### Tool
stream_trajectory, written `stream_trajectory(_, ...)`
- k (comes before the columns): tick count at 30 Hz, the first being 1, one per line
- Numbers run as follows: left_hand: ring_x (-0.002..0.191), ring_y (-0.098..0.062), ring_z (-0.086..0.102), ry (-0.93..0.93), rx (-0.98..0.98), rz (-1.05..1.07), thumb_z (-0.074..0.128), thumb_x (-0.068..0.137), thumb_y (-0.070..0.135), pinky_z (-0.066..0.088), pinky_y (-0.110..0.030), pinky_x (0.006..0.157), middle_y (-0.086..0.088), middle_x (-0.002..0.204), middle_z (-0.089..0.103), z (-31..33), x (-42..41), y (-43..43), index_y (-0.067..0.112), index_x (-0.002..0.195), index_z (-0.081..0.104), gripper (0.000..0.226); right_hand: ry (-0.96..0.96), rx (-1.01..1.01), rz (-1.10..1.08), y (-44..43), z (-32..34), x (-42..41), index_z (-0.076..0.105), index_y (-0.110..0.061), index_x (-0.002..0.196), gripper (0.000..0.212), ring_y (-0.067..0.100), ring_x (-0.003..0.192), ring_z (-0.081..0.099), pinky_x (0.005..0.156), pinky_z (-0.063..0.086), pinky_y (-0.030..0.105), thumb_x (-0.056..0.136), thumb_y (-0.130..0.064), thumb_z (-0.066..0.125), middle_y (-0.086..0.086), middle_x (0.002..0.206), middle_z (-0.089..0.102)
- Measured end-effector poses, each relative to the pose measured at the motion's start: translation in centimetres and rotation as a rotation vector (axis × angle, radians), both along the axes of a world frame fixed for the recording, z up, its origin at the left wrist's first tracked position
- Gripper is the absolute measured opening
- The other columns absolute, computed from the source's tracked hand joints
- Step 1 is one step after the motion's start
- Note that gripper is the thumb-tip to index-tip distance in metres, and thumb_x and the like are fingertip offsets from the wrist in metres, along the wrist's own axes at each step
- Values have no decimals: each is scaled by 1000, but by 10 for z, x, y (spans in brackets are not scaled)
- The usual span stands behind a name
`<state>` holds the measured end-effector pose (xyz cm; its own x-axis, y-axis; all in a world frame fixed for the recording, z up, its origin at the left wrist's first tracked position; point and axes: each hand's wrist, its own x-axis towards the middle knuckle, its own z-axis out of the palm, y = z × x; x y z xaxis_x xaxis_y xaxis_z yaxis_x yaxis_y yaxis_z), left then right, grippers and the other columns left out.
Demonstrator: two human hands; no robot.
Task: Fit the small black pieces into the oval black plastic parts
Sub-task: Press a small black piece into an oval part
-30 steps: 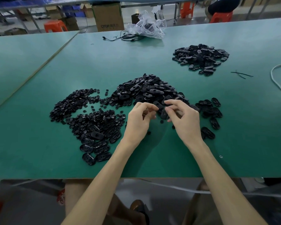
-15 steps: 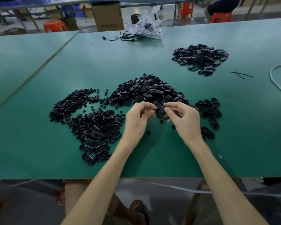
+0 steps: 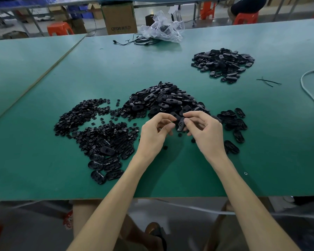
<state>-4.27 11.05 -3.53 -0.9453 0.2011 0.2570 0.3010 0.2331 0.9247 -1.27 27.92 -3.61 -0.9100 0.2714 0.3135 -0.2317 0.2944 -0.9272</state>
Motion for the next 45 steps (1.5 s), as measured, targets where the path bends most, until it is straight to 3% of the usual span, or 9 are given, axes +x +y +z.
stream_trajectory(4,73,-15,70,-2,20,-12,72,95,6,53,-22,73,1,89,74,0,0,0,22,104,70,18,16,42,-24,-1,0,1,77,-16,105,13,11,75,73,68,58,24,97,-8,70,-6,80,77)
stream_trajectory(10,76,-19,72,9,24,-35,73,95,7,59,-36,80,1,90,75,1,1,-1,21,105,70,17,25,73,-37,-1,0,2,77,-15,106,13,7,76,73,72,60,24,98,-7,70,-9,82,77)
stream_trajectory(20,71,-15,71,14,36,-38,72,96,10,52,-21,70,4,93,75,2,1,-2,17,104,74,11,36,55,-43,-1,0,2,77,-15,107,14,6,74,72,66,57,18,98,-7,70,-11,83,76)
stream_trajectory(28,73,-13,71,-37,117,-35,74,96,11,52,-16,72,1,88,76,4,2,-1,9,98,70,5,23,68,-40,0,-2,1,77,-18,106,14,8,81,73,76,63,31,97,-9,71,-11,86,76)
stream_trajectory(38,76,-12,69,-65,71,-28,72,97,13,47,-16,69,2,86,73,6,2,-1,21,91,72,10,24,80,-20,-1,-3,1,76,-25,103,16,8,81,74,75,63,31,96,-10,72,-18,86,75)
stream_trajectory(45,90,-20,69,14,-67,-7,75,95,16,53,-33,80,3,104,68,5,3,1,31,88,69,17,12,110,37,-1,-6,0,78,-21,105,13,10,84,75,76,64,35,97,-13,73,-17,89,77)
